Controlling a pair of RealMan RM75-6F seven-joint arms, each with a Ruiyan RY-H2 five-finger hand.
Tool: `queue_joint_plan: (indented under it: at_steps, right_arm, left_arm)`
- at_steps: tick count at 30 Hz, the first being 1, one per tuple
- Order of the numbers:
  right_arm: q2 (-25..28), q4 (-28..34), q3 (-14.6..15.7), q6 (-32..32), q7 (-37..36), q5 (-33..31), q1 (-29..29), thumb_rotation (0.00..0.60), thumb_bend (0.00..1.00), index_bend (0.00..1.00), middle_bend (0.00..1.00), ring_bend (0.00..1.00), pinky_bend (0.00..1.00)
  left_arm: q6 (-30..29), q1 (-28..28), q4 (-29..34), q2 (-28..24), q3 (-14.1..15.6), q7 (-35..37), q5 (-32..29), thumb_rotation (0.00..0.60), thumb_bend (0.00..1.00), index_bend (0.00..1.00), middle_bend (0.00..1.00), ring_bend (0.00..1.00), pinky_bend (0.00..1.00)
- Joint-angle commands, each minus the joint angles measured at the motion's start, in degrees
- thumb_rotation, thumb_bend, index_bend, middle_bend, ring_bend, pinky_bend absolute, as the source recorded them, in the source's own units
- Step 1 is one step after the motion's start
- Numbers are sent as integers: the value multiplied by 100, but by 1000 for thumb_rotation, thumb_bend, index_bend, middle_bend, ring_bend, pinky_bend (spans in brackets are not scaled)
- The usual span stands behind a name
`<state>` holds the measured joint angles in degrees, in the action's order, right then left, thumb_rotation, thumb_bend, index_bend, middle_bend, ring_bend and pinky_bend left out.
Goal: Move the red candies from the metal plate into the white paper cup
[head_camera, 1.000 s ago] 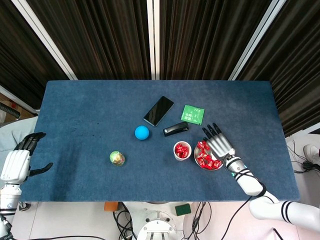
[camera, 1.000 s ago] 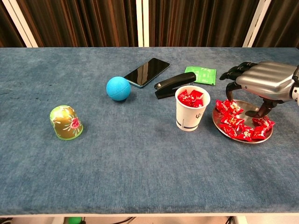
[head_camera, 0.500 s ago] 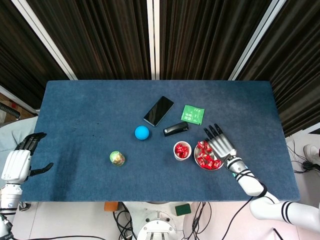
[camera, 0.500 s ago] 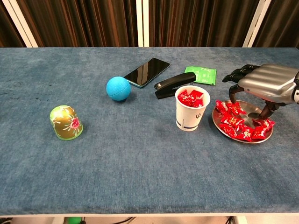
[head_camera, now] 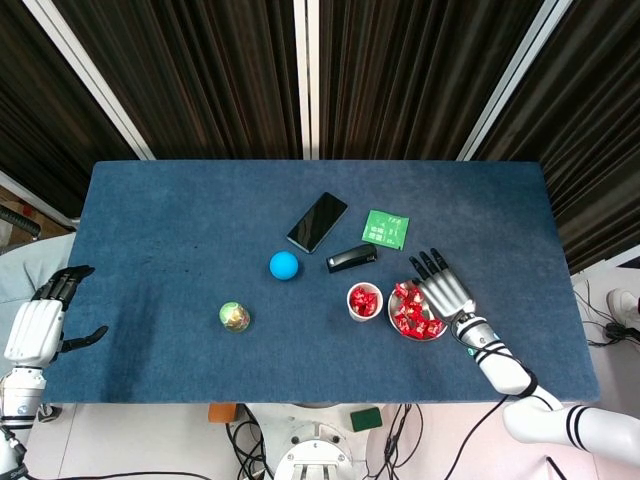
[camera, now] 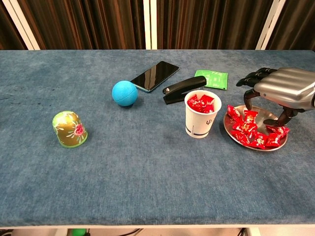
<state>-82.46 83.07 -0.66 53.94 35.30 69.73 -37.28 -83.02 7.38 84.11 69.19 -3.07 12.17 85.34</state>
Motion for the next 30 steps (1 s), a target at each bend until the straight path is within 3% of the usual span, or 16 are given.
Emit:
queue_joint_plan:
  at_steps: [1,15,30]
  right_arm:
    - [-39,-45,-8,-57,22,-25,-30,600,293,394,30,0,0]
    - [-172,-185,-19,-161,21,-34,-92,600,294,384,31,0,0]
    - [-204,-241,-6,-137,-30,33,-84,600,331,478,42,0,0]
  left_arm:
    - [2,0,-4,1,-2,1,-5,600,122,164,136,96,240]
    - [17,-4,-45,8,-3,43,-29,600,123,165,136,96,241]
    - [26,5,-53,8,-4,54,-23,600,123,165,136,96,241]
